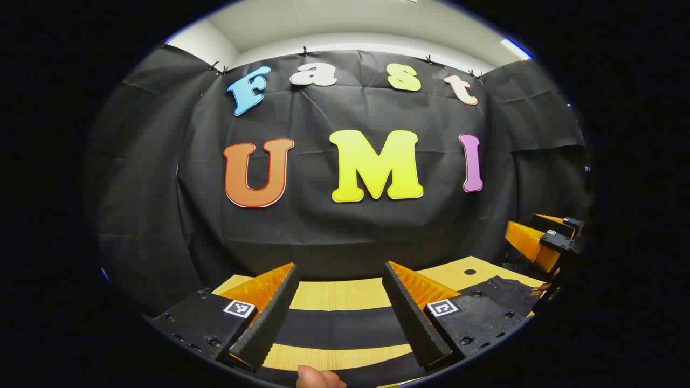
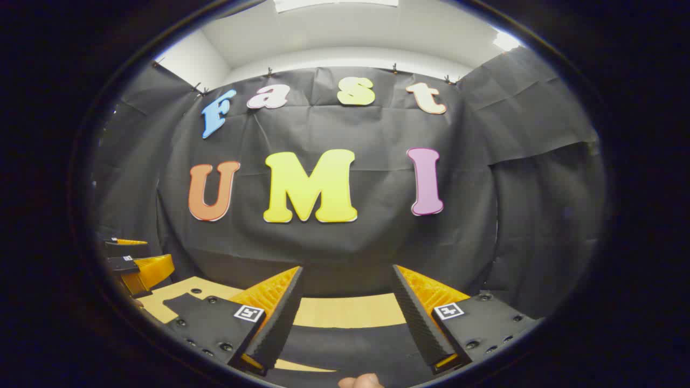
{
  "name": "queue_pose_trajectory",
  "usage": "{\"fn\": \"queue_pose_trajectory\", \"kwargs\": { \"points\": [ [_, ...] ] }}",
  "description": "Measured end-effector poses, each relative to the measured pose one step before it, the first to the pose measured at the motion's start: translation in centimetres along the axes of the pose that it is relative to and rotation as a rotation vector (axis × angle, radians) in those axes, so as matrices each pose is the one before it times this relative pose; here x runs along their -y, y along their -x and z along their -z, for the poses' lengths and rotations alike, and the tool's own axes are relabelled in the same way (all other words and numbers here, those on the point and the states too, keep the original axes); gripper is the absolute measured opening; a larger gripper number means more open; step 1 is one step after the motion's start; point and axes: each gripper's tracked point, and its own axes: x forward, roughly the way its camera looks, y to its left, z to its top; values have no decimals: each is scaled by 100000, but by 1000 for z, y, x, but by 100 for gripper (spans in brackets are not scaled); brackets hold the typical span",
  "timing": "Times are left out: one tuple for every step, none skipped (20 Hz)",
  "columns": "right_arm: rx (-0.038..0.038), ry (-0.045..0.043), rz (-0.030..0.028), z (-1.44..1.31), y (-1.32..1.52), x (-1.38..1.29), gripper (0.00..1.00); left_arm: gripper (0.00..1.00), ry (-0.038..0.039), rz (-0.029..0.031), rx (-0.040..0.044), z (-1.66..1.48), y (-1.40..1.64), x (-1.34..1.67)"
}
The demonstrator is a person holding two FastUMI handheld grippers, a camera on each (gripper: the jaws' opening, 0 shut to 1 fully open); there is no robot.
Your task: Grasp the waist and the cuffs of the jeans and fold them to make the two legs overlap; first hold the waist and fold one-third of the jeans toward the cuffs, then hold the cuffs and fold the remaining one-third in the same direction to finish folding.
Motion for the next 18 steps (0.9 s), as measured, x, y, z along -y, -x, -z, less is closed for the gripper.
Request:
{"fn": "queue_pose_trajectory", "kwargs": {
  "points": [
    [5,206,-707,-78,46,-223,98,100,29,-372,183,-72,36,12],
    [-5,283,-550,-37,33,-101,93,100,-243,-245,-50,-23,-16,-70],
    [76,135,-738,-22,-24,-173,98,100,-347,-108,182,-61,27,-14],
    [282,639,-746,-93,43,-295,93,100,-548,-410,175,-25,-9,-137],
    [212,265,-319,-75,56,-55,93,100,-11,-241,-58,-10,-5,-59],
    [164,43,-180,-58,-28,-76,93,100,92,-299,-58,37,55,-76],
    [9,-68,-272,2,26,37,93,100,111,-260,198,-83,32,-69],
    [229,352,-306,-70,64,-128,93,100,-53,-278,344,-72,14,-82],
    [294,408,-384,-143,91,-62,93,100,-41,-268,124,30,30,-81],
    [221,230,-289,-139,9,-84,93,100,74,-111,-185,-29,64,-42],
    [513,346,-221,-86,142,-52,93,100,102,-415,426,-7,39,-73],
    [326,168,209,-103,71,75,93,100,228,-247,-76,57,-109,-4],
    [-438,-158,-540,159,8,-142,93,100,220,426,-839,265,-39,95],
    [-64,249,-218,83,-2,-110,93,100,-280,-101,-39,116,62,-70],
    [74,127,312,-47,64,207,93,100,-490,-357,609,-375,83,-199],
    [-111,-414,-147,12,78,-85,98,100,19,203,120,81,-80,88],
    [-114,-162,9,-28,28,-16,100,100,-26,-191,24,51,10,-65],
    [-315,424,176,151,-88,64,93,100,-36,186,-114,53,-3,-50]
  ]
}}
